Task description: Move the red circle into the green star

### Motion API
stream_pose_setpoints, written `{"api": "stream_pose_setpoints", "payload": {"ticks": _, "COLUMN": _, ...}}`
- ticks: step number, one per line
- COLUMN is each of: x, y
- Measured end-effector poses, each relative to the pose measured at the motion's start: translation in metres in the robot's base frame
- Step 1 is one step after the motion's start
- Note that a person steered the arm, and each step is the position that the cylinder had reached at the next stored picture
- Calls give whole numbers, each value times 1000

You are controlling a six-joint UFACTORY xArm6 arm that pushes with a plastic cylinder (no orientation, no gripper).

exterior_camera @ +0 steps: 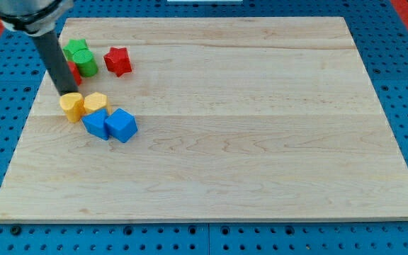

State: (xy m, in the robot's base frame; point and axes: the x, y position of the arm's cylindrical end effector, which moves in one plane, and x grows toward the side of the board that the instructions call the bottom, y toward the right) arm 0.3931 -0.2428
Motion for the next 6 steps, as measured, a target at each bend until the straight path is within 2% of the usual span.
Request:
{"api": "stream_pose_setpoints", "payload": {"ticks": 2, "x": -47, "y": -4}}
{"api": "stream_pose_setpoints", "payload": {"ticks": 3, "x": -33, "y": -17}}
{"api": "stream_pose_setpoints", "payload": {"ticks": 4, "x": -53, "y": -44}}
{"api": "stream_pose_setpoints", "payload": {"ticks": 5, "x": -104, "y": -47}}
{"api": "stream_pose_setpoints", "payload": {"ticks": 6, "x": -114, "y": -51}}
